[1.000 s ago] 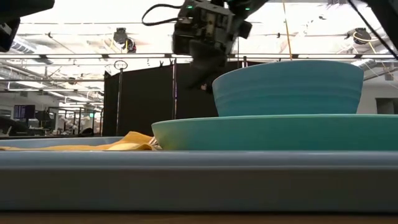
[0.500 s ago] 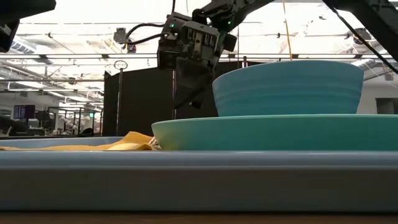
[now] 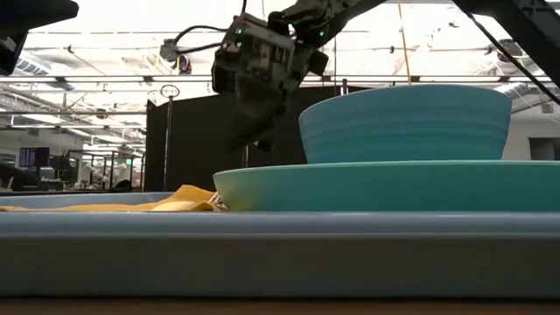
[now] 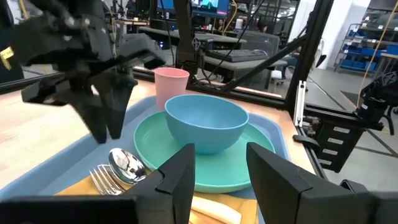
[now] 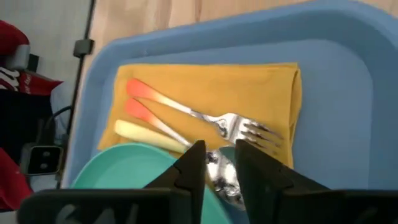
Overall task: Set up tray
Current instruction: Put the orange fork on top of the yellow napkin to the left of the orange spoon
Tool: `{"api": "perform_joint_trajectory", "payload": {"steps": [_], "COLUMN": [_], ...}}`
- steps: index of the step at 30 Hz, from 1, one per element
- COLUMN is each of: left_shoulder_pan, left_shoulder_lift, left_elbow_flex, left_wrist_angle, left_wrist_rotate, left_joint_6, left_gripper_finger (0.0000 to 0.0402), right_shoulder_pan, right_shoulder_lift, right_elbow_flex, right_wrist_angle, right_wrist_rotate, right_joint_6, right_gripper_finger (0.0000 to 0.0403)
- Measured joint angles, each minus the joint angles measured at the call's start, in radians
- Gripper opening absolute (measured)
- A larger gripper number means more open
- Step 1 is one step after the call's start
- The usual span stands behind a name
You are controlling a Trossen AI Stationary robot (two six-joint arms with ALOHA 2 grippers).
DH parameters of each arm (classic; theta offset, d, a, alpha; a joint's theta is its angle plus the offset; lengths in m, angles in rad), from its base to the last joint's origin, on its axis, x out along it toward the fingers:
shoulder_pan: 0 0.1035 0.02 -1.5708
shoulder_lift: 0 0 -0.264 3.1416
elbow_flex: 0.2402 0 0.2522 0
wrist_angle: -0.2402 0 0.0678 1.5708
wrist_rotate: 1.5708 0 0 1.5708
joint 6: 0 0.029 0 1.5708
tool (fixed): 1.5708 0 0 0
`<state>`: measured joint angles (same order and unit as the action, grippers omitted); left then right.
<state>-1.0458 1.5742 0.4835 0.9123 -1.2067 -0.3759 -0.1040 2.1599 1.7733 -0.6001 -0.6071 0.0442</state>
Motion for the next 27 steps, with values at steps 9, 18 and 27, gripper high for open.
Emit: {"api": "perform_joint_trajectory", "payload": {"steps": [9,18,27], "left_shoulder_pan": [0.000,-0.003,-0.003], "left_shoulder_lift": [0.000,0.000,0.000], "left_elbow_flex": [0.000,0.000,0.000], "left_wrist_angle": [-0.005,-0.021,-0.021], "left_wrist_rotate": [0.002,0.003,0.003], "left_joint_6": [-0.010,-0.019,-0.029], "left_gripper_finger": [0.0147,0.0147,0.0147], "right_shoulder_pan": [0.002,0.002,0.003], "right_shoulder_lift": [0.043,0.050,0.091], "right_elbow_flex": [-0.001,-0.001,-0.002], "right_wrist_angle": [0.050,0.055,0.073], "right_wrist_rotate": [0.003,0.000,0.000], "right_joint_6": [0.004,0.021,0.022], "right_gripper_finger": [0.0118,0.0108,0.0106]}}
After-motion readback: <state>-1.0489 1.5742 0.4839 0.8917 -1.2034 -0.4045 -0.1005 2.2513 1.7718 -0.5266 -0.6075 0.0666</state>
